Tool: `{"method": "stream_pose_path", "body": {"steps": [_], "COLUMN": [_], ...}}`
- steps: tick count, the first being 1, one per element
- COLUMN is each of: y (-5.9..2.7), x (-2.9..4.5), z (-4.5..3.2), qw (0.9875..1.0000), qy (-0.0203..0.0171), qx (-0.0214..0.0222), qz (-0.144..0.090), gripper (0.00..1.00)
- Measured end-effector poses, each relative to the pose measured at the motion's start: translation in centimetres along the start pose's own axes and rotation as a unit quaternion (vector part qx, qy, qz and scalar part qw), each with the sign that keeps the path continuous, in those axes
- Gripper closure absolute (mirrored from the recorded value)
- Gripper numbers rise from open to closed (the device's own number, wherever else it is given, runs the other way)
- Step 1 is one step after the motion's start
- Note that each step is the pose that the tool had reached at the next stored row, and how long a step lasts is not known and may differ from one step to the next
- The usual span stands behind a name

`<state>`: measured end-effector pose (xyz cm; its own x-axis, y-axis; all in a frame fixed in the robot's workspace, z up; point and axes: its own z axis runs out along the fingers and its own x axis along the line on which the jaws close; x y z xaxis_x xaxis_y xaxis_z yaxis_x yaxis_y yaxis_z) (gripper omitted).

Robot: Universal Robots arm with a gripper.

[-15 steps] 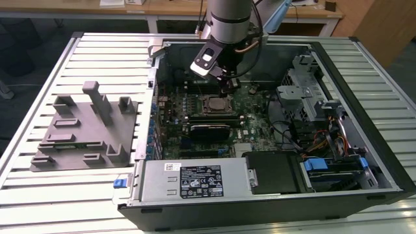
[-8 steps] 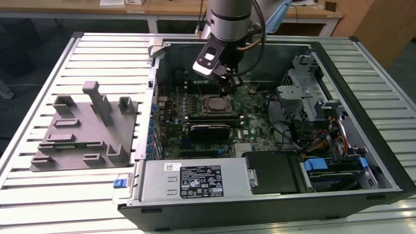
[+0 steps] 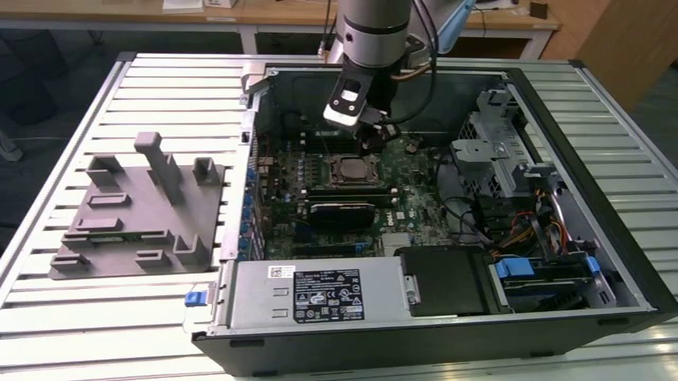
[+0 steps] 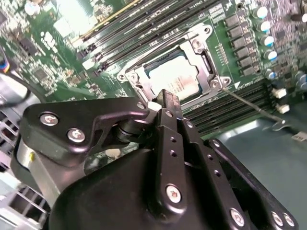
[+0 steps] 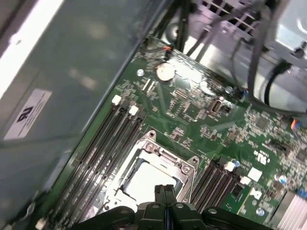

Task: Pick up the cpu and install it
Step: 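Install the first cpu locking lever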

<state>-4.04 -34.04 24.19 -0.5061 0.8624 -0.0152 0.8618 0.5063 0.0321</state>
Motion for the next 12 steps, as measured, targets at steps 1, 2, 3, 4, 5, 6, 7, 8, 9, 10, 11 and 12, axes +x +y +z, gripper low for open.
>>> {"method": "stream_pose_path", "body": {"steps": [1, 2, 3, 4, 5, 6, 7, 8, 9, 10, 11, 12], "y": [0.00, 0.00, 0.00, 0.00, 0.00, 0.00, 0.00, 0.00, 0.00, 0.00, 0.00, 0.00], "x": [0.00, 0.00, 0.00, 0.00, 0.00, 0.00, 0.00, 0.00, 0.00, 0.00, 0.00, 0.00], "z": [0.00, 0.00, 0.00, 0.00, 0.00, 0.00, 0.00, 0.01, 0.01, 0.01, 0.01, 0.01], "qw": [1.0000, 0.9998, 0.9996, 0.9993, 0.9990, 0.9985, 0.9979, 0.9974, 0.9966, 0.9958, 0.9949, 0.9940], "qy": [0.0002, 0.0005, 0.0008, 0.0012, 0.0014, 0.0017, 0.0020, 0.0023, 0.0026, 0.0029, 0.0032, 0.0035], "qx": [-0.0001, -0.0003, -0.0004, -0.0006, -0.0007, -0.0008, -0.0010, -0.0011, -0.0012, -0.0014, -0.0015, -0.0017], "qz": [-0.009, -0.018, -0.027, -0.037, -0.046, -0.055, -0.064, -0.073, -0.082, -0.091, -0.101, -0.110], "gripper": [0.89, 0.89, 0.89, 0.89, 0.89, 0.89, 0.89, 0.89, 0.89, 0.89, 0.89, 0.89]}}
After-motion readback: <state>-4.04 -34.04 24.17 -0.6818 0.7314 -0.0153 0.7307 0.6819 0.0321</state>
